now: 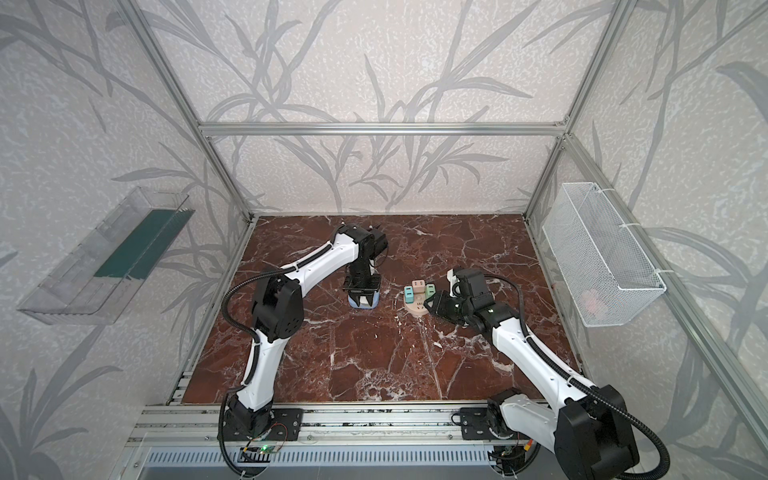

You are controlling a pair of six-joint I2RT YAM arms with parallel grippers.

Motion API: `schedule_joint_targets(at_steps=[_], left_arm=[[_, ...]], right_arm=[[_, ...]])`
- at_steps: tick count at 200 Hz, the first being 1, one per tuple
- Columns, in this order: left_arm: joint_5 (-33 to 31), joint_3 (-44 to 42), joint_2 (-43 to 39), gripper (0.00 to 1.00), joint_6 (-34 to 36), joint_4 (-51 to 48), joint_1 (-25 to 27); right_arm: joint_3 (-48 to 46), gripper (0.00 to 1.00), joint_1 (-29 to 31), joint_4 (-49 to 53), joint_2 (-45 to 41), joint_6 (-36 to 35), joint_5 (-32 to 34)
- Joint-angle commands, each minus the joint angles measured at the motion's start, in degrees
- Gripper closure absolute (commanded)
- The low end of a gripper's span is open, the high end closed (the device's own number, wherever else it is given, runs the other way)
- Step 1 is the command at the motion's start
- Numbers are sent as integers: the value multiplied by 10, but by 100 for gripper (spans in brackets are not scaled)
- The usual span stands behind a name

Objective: Insert the plug

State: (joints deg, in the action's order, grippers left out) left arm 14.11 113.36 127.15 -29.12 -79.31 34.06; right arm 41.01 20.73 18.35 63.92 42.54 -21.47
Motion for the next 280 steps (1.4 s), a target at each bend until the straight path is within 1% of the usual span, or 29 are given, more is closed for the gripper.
schedule_joint_targets(at_steps=[1, 14, 35, 53, 74, 102, 116, 131, 143, 156, 167, 183, 202, 212, 221, 231, 247, 280], left_arm=[[-21, -12, -15, 67, 1, 38, -2], [-24, -10, -18, 60, -1, 42, -1], [-31, -6, -26, 53, -6, 50, 0], [-39, -7, -34, 43, -9, 56, 1], [-54, -7, -40, 39, -9, 58, 2], [-112, -10, -62, 37, -5, 64, 13], [-146, -15, -87, 36, -2, 70, 23], [-167, -31, -127, 33, -1, 81, 26], [-183, -53, -168, 31, -2, 96, 23], [-219, -77, -211, 30, -22, 100, 19], [-234, -102, -251, 30, -30, 111, 10], [-227, -169, -321, 30, -44, 156, -12], [-231, -279, -416, 29, -63, 232, -51], [-229, -347, -471, 28, -66, 293, -76], [-218, -402, -517, 27, -74, 335, -100], [-200, -444, -555, 26, -75, 370, -122], [-185, -464, -576, 26, -66, 376, -141], [-158, -481, -582, 26, -34, 386, -160]], right_arm=[[31, 57, 5, 35, -11, -13, 10], [40, 54, 6, 42, -10, -17, 13], [52, 52, 7, 49, -5, -23, 11], [63, 51, 8, 56, 2, -28, 10], [70, 49, 10, 61, 8, -33, 8], [87, 49, 29, 76, 16, -39, 22], [110, 50, 54, 100, 25, -44, 51], [137, 50, 93, 123, 38, -41, 90], [158, 50, 130, 133, 46, -36, 132], [187, 50, 174, 151, 64, -33, 186], [213, 49, 212, 161, 90, -32, 220], [262, 47, 251, 172, 146, -30, 252], [327, 43, 285, 181, 225, -24, 277], [369, 42, 303, 192, 265, -20, 296], [410, 42, 321, 204, 302, -23, 326], [464, 42, 334, 236, 352, -23, 353], [553, 41, 341, 295, 423, -12, 373], [655, 40, 342, 364, 505, 20, 419]])
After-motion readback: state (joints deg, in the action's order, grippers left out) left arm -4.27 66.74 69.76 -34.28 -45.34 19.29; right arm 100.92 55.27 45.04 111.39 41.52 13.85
